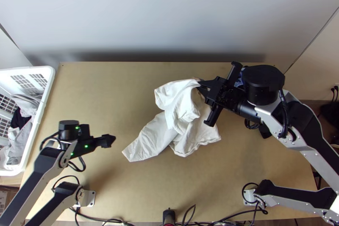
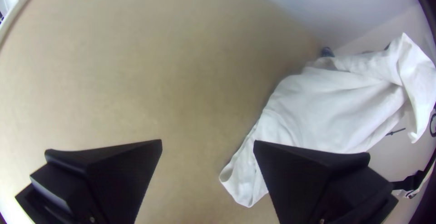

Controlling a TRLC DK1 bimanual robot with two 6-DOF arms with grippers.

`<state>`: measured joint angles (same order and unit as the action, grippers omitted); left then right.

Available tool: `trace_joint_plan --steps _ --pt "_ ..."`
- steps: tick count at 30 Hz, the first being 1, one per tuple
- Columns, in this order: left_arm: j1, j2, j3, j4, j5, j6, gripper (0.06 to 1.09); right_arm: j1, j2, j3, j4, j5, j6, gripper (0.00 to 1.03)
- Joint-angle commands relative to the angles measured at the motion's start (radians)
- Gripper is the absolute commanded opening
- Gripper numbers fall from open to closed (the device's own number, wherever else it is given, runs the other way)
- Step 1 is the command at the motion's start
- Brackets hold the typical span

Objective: Fold the t-shirt

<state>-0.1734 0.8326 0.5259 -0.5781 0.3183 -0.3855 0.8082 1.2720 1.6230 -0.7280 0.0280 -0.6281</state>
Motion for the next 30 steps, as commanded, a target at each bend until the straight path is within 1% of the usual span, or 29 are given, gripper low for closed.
trace_joint_plan --steps 1,6,15,22,27,28,30 --pt "-0.106 0.099 -0.063 0.156 0.010 -0.033 1.04 -0.006 0.021 -0.023 -0.005 0.001 0.021 0.02" --pt "-0.159 0.212 -0.050 0.277 0.010 -0.039 1.04 -0.006 0.033 -0.040 -0.005 0.003 0.030 0.02" --pt "-0.192 0.434 0.077 0.446 0.010 -0.066 1.04 -0.006 0.069 -0.037 0.004 0.013 0.044 0.03" --pt "-0.232 0.580 0.189 0.455 0.013 -0.069 1.04 -0.006 0.089 -0.043 0.010 0.021 0.053 0.03" --pt "-0.279 0.609 0.223 0.440 0.065 -0.070 1.03 -0.010 0.098 -0.048 0.019 0.026 0.053 0.02" --pt "-0.288 0.609 0.224 0.437 0.071 -0.070 1.01 -0.014 0.099 -0.048 0.021 0.026 0.053 0.03" --pt "-0.299 0.609 0.227 0.432 0.093 -0.084 0.94 -0.014 0.104 -0.048 0.021 0.026 0.054 0.03"
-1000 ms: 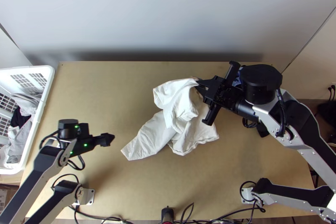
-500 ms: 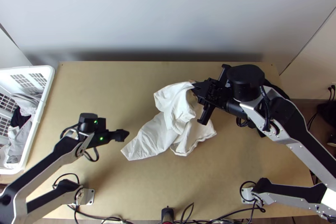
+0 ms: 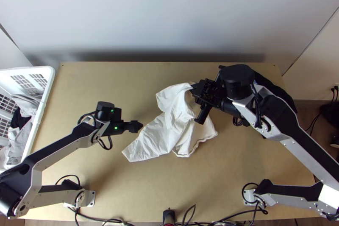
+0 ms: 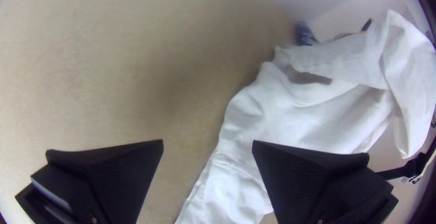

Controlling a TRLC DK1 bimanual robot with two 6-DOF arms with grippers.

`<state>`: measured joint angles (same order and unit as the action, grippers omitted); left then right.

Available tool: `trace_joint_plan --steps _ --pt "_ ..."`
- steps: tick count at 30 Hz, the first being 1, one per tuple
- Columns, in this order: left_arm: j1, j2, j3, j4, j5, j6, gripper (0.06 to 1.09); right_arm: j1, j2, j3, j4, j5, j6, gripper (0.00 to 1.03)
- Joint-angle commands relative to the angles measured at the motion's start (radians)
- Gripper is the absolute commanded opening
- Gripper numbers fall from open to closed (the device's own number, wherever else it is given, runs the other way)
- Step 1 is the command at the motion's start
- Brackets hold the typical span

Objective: Fold the t-shirt

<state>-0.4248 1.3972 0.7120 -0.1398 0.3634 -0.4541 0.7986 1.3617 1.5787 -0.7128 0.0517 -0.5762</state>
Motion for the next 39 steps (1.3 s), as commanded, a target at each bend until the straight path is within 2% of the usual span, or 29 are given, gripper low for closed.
trace_joint_plan --steps 1,3,5,12,13,14,16,17,21,24,26,31,36,39 --pt "-0.051 0.046 0.044 -0.009 0.062 -0.035 0.92 -0.006 0.016 -0.003 0.007 0.004 0.003 0.02" --pt "-0.054 0.051 0.052 -0.018 0.105 -0.075 0.91 -0.006 0.022 -0.003 0.009 0.004 0.006 0.03" --pt "-0.071 0.051 0.057 -0.043 0.109 -0.080 0.91 -0.004 0.027 -0.002 0.012 0.005 0.007 0.03" --pt "-0.108 0.080 0.038 -0.057 0.108 -0.009 0.91 -0.006 0.036 0.009 0.015 0.010 0.016 0.03" --pt "-0.115 0.080 0.038 -0.060 0.106 -0.003 0.81 -0.006 0.036 0.010 0.015 0.011 0.016 0.03" --pt "-0.118 0.080 0.033 -0.060 0.101 0.002 0.60 -0.007 0.036 0.012 0.015 0.011 0.016 0.03" --pt "-0.118 0.077 0.021 -0.035 0.062 -0.006 0.13 -0.009 0.034 0.015 0.015 0.013 0.018 0.03" --pt "-0.118 0.077 0.012 -0.018 0.049 -0.009 0.10 -0.009 0.034 0.015 0.015 0.014 0.018 0.03" --pt "-0.095 0.043 0.014 -0.020 0.046 0.003 0.09 -0.016 0.033 0.046 0.012 0.019 0.018 0.03" --pt "0.004 -0.064 0.072 -0.023 0.034 0.015 0.09 -0.018 0.040 0.145 -0.005 0.022 0.018 0.02" --pt "0.095 -0.152 0.178 -0.037 0.034 -0.026 0.09 -0.019 0.063 0.245 -0.036 0.034 0.019 0.02" --pt "0.322 -0.254 0.550 -0.037 0.039 -0.242 0.09 -0.059 0.128 0.477 -0.128 0.054 0.032 0.02" --pt "0.471 -0.253 0.848 -0.081 0.037 -0.293 0.09 -0.119 0.175 0.748 -0.228 0.057 0.019 0.02" --pt "0.560 -0.251 0.900 -0.089 0.039 -0.293 0.09 -0.165 0.149 0.773 -0.224 0.077 -0.001 0.02"
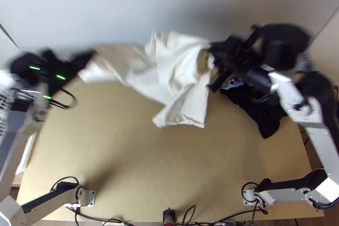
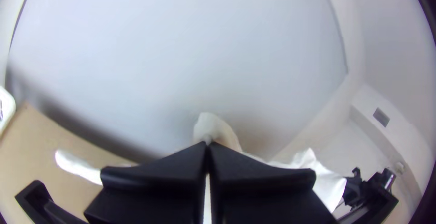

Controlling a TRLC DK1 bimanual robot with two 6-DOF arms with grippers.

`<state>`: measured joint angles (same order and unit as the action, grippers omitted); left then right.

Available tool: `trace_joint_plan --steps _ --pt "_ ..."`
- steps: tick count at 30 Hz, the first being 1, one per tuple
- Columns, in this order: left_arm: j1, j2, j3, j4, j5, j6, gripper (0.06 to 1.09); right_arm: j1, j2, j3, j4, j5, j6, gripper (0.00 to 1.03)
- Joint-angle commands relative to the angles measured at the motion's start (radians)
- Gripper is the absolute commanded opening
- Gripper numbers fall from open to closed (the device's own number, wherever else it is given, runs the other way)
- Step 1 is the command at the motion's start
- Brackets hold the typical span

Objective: Fold the t-shirt

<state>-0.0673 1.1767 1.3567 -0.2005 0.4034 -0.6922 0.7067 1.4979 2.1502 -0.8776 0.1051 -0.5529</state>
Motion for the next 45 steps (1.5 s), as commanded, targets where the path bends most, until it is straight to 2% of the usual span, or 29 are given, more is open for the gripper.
trace_joint_plan --steps 1,4,7,11,15,17,22,25,32,38,42,45 --pt "0.235 -0.034 0.260 -0.030 0.005 -0.059 0.09 -0.090 -0.001 0.191 -0.061 0.034 -0.019 0.02" --pt "0.297 -0.052 0.260 -0.048 0.008 -0.078 0.09 -0.165 -0.033 0.149 -0.081 0.041 0.041 0.03" --pt "0.300 -0.094 0.260 -0.077 0.008 -0.081 0.09 -0.171 -0.062 0.139 -0.138 0.036 0.079 0.02" --pt "0.296 -0.147 0.232 -0.103 0.009 -0.084 0.09 -0.046 -0.123 0.099 -0.169 0.028 0.019 0.03" --pt "0.291 -0.195 0.205 -0.135 0.011 -0.084 0.09 -0.021 -0.137 0.114 -0.225 -0.051 0.018 0.02" --pt "0.288 -0.218 0.206 -0.143 0.014 -0.084 0.09 0.010 -0.153 0.122 -0.253 -0.088 -0.012 0.03" --pt "0.294 -0.233 0.193 -0.180 0.022 -0.084 0.09 0.007 -0.153 0.082 -0.281 -0.099 -0.044 0.02" --pt "0.293 -0.253 0.193 -0.195 0.032 -0.084 0.09 0.017 -0.165 0.091 -0.325 -0.168 -0.078 0.03" --pt "0.270 -0.295 0.196 -0.257 0.092 -0.086 0.09 0.080 -0.186 0.117 -0.508 -0.369 -0.148 0.03" --pt "0.265 -0.325 0.283 -0.257 0.206 -0.125 0.09 0.158 -0.228 0.143 -0.523 -0.409 -0.150 0.03" --pt "0.265 -0.382 0.291 -0.169 0.256 -0.171 0.09 0.194 -0.255 0.117 -0.538 -0.450 -0.151 0.03" --pt "0.262 -0.428 0.292 -0.166 0.313 -0.216 0.09 0.197 -0.283 0.077 -0.551 -0.472 -0.150 0.03"
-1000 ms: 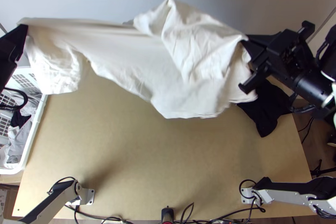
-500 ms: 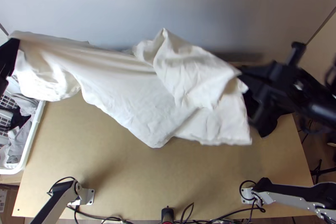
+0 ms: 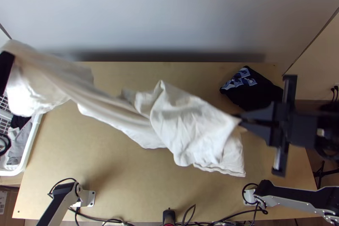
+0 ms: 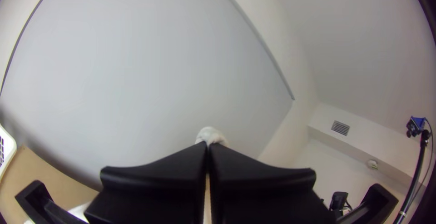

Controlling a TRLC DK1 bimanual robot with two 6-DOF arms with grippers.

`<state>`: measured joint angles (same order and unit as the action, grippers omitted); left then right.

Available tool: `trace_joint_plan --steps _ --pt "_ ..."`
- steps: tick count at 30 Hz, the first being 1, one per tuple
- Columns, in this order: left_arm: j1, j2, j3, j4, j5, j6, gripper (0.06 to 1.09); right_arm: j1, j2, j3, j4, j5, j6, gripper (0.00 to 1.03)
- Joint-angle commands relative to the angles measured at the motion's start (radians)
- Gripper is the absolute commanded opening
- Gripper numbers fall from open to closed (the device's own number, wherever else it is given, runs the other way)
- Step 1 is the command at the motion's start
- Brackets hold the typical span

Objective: Fold the t-shirt

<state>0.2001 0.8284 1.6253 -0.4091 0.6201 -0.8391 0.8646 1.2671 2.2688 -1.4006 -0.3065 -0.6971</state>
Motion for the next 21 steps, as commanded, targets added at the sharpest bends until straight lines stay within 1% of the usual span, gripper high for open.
trace_joint_plan --steps 1,7,10,13,15,17,21 --pt "-0.005 -0.094 0.024 0.043 0.110 -0.081 0.09 0.042 -0.060 -0.048 -0.029 -0.066 -0.005 0.03" --pt "-0.005 -0.117 0.087 0.039 0.150 -0.161 0.09 0.042 -0.086 -0.052 -0.040 -0.091 0.002 0.03" --pt "-0.002 -0.127 0.062 0.021 0.185 -0.173 0.09 0.040 -0.097 -0.104 -0.040 -0.102 0.002 0.03" --pt "0.005 -0.161 -0.061 0.021 0.202 -0.161 0.09 0.028 -0.104 -0.218 -0.026 -0.102 -0.010 0.03" --pt "0.028 -0.175 -0.151 0.021 0.216 -0.137 0.09 -0.012 -0.120 -0.327 -0.015 -0.103 -0.055 0.03" --pt "0.058 -0.176 -0.226 0.021 0.217 -0.104 0.09 -0.045 -0.137 -0.443 0.040 -0.108 -0.071 0.03" --pt "0.071 -0.153 -0.443 0.066 0.217 -0.008 0.09 -0.165 -0.150 -0.643 0.166 -0.143 -0.104 0.03"
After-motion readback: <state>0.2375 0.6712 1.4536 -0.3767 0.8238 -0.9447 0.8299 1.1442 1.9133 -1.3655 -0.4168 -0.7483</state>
